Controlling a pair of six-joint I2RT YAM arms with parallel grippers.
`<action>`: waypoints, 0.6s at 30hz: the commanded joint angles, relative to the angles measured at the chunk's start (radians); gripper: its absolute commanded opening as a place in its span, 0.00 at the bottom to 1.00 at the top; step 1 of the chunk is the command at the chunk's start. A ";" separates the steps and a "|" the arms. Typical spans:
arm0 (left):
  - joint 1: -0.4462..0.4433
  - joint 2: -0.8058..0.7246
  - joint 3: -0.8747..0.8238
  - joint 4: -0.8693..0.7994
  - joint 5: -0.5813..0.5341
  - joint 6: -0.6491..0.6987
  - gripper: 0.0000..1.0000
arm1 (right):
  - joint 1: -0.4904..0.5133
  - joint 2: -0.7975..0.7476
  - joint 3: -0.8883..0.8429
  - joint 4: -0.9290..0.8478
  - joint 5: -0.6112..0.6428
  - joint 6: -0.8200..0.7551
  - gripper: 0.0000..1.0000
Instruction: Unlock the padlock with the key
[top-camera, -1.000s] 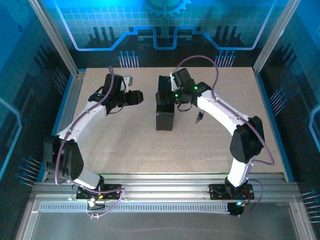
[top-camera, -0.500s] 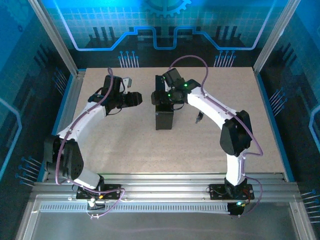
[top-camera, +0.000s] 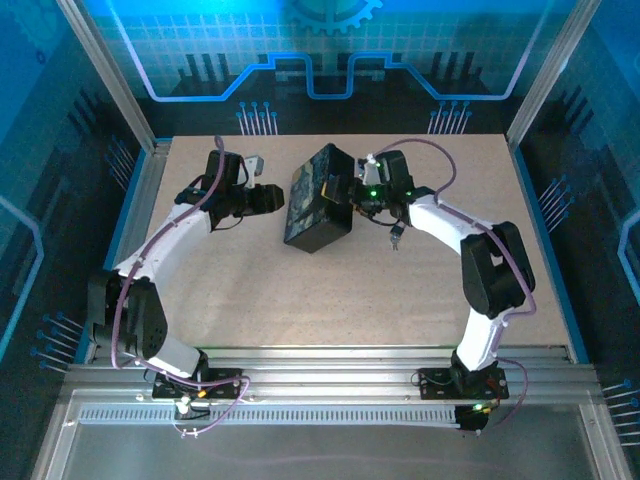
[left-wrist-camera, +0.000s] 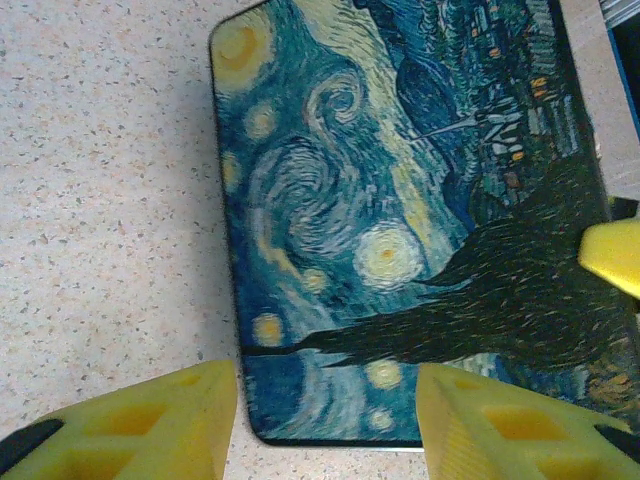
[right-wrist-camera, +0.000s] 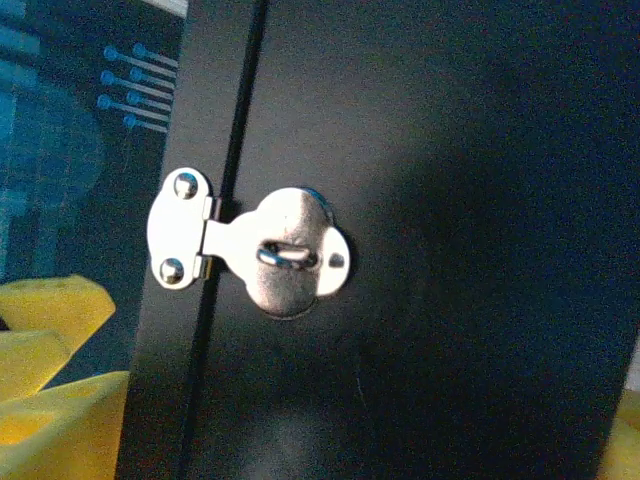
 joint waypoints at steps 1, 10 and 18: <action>-0.005 0.011 0.020 -0.020 0.029 -0.019 0.50 | 0.005 0.064 -0.031 -0.125 -0.040 -0.055 0.98; -0.007 0.030 0.046 -0.021 0.030 -0.024 0.50 | -0.004 0.122 0.028 -0.237 -0.019 -0.166 1.00; -0.006 0.041 0.055 -0.031 0.028 -0.018 0.50 | 0.047 0.211 0.173 -0.449 0.104 -0.265 1.00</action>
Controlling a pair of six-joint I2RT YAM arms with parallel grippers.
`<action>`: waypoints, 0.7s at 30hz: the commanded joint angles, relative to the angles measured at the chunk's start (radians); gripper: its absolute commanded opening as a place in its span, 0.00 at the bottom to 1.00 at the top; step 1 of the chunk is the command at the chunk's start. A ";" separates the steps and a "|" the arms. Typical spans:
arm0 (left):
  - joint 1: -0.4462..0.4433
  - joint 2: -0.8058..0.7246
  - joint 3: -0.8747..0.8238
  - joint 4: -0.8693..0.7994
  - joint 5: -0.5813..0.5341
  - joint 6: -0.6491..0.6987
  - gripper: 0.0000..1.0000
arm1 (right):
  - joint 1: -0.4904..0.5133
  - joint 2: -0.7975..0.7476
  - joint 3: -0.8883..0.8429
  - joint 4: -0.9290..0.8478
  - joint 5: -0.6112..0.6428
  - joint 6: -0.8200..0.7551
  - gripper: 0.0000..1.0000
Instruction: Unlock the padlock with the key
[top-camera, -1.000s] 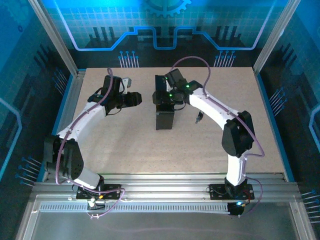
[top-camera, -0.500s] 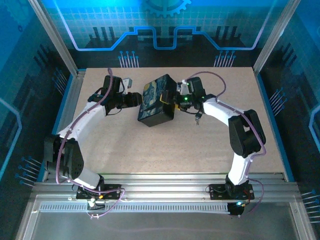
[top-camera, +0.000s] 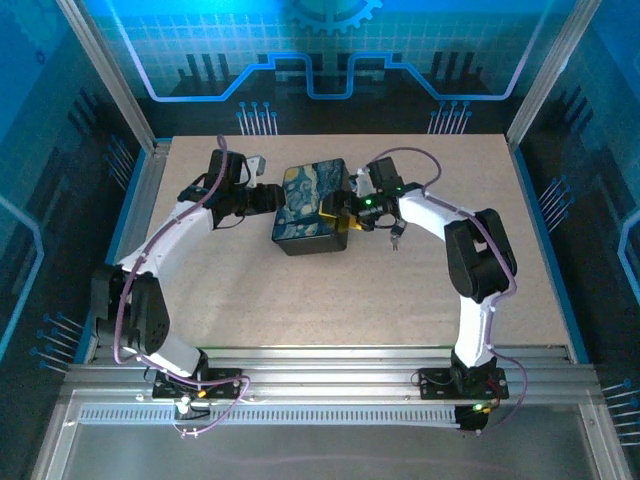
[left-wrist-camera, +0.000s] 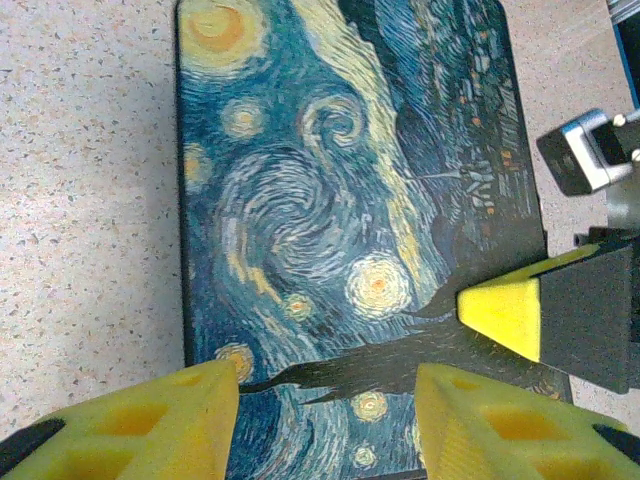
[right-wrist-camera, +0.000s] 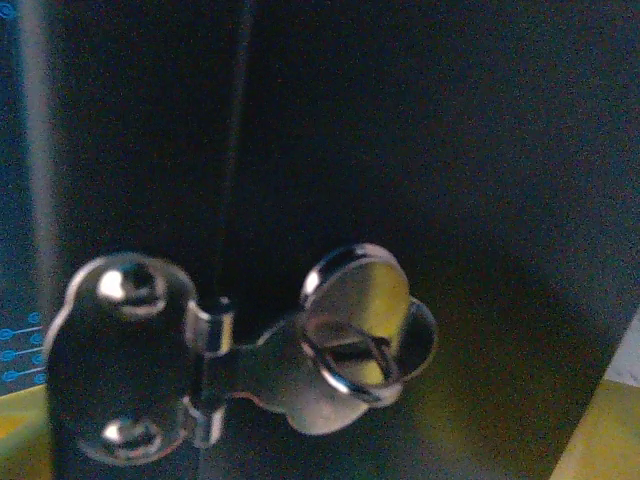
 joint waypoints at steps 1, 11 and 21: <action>-0.004 0.009 0.037 -0.030 0.024 -0.010 0.50 | 0.043 0.061 0.032 -0.190 0.144 -0.113 1.00; -0.063 0.098 0.031 -0.025 -0.130 0.022 0.46 | 0.006 0.069 -0.089 0.034 0.011 -0.005 1.00; -0.104 0.256 0.079 -0.038 -0.411 0.049 0.48 | 0.006 0.091 -0.062 0.025 0.009 -0.009 1.00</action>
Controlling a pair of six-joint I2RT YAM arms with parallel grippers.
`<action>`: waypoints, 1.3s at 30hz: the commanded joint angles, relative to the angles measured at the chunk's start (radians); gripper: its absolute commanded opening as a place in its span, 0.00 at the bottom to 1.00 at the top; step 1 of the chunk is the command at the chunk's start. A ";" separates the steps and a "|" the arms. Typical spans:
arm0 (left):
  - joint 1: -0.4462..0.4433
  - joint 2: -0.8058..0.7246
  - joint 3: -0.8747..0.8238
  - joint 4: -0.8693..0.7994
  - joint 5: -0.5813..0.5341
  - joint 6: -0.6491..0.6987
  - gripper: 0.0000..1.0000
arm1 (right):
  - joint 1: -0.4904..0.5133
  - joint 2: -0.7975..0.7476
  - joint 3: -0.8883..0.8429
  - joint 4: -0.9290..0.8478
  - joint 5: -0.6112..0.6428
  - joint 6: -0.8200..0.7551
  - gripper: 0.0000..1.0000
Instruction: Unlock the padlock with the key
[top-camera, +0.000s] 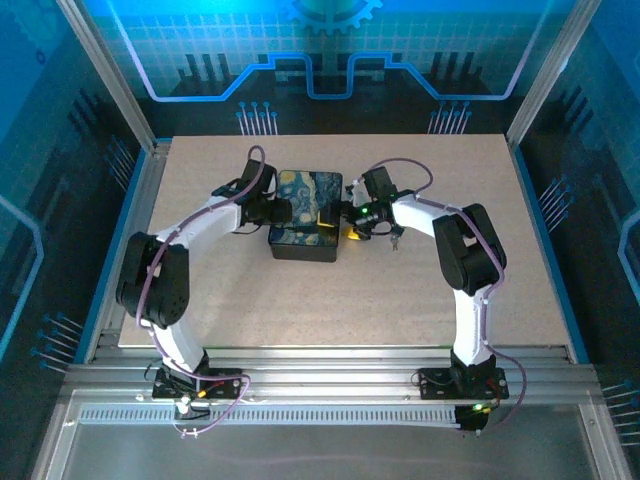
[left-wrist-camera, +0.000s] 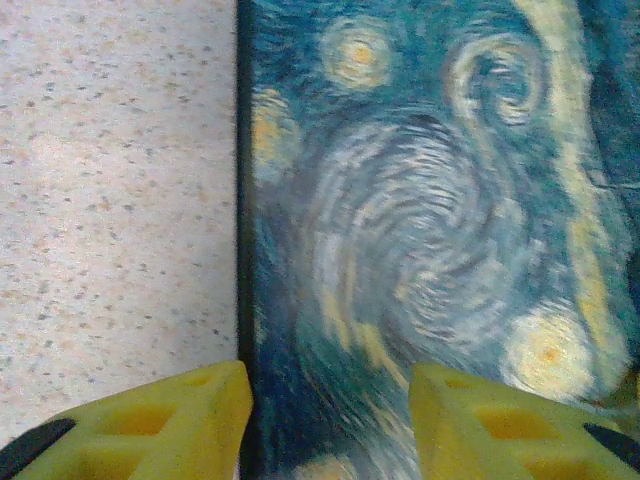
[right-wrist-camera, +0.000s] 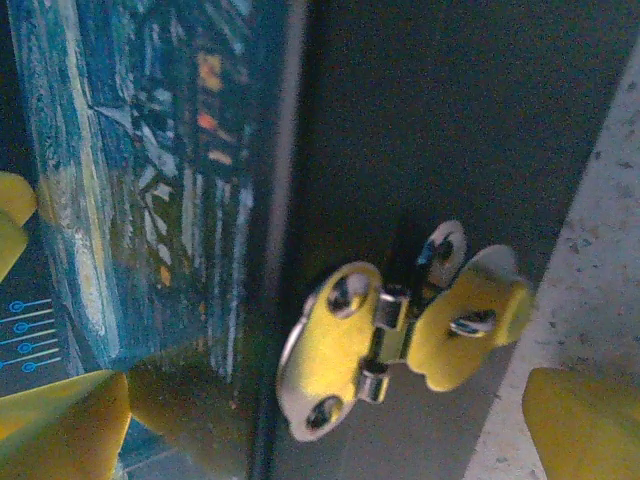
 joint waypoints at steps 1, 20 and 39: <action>-0.003 0.057 0.036 -0.026 -0.094 0.021 0.48 | 0.006 0.024 -0.003 -0.052 0.051 -0.027 1.00; 0.107 -0.117 -0.142 0.155 -0.040 -0.037 0.99 | -0.130 -0.301 -0.105 -0.136 0.150 -0.221 1.00; 0.357 -0.293 -0.714 0.915 -0.047 0.210 0.99 | -0.321 -0.682 -0.749 0.509 0.675 -0.593 1.00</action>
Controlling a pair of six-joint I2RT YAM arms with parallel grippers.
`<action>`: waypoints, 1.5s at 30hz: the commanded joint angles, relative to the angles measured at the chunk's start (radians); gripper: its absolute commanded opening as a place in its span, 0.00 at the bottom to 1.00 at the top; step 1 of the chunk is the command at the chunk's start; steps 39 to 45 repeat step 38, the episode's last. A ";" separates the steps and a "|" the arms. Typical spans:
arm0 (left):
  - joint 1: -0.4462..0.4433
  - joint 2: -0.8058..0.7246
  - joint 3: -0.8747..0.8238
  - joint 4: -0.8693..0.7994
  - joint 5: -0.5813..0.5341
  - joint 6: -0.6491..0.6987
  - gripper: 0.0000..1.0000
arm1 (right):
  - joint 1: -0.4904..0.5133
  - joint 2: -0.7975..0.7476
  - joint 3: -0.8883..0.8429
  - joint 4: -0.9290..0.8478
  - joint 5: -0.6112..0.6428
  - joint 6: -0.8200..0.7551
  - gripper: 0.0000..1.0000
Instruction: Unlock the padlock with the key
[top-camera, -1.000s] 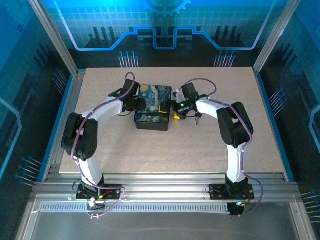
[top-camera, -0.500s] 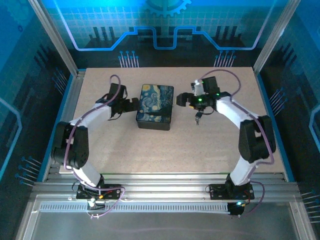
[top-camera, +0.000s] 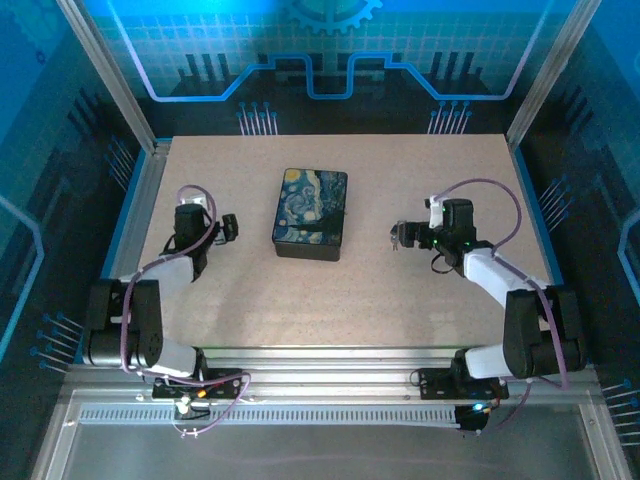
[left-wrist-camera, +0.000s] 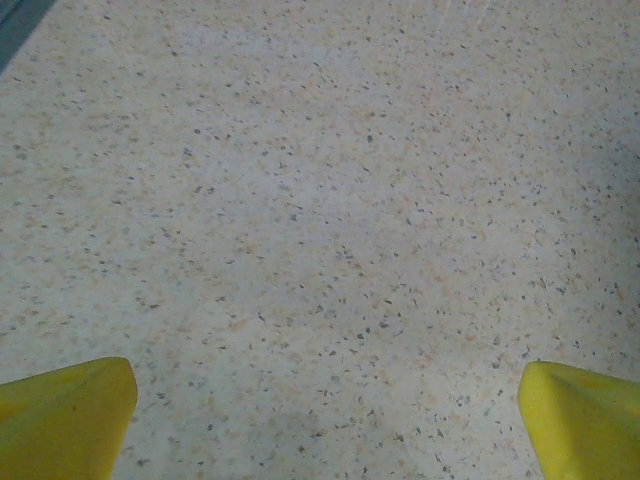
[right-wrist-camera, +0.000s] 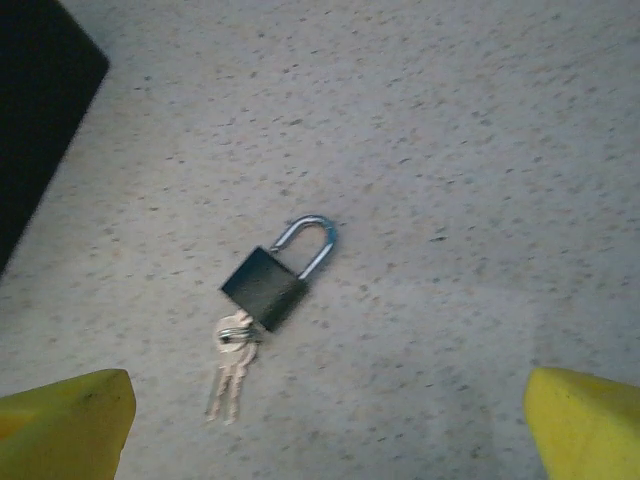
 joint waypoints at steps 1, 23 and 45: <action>0.001 0.023 -0.049 0.215 0.080 0.020 0.99 | -0.021 0.002 -0.072 0.269 0.093 -0.081 1.00; -0.045 0.089 -0.195 0.546 0.134 0.097 0.99 | -0.030 0.115 -0.245 0.691 0.074 -0.126 1.00; -0.049 0.089 -0.194 0.545 0.135 0.103 0.99 | -0.023 0.117 -0.245 0.692 0.089 -0.127 1.00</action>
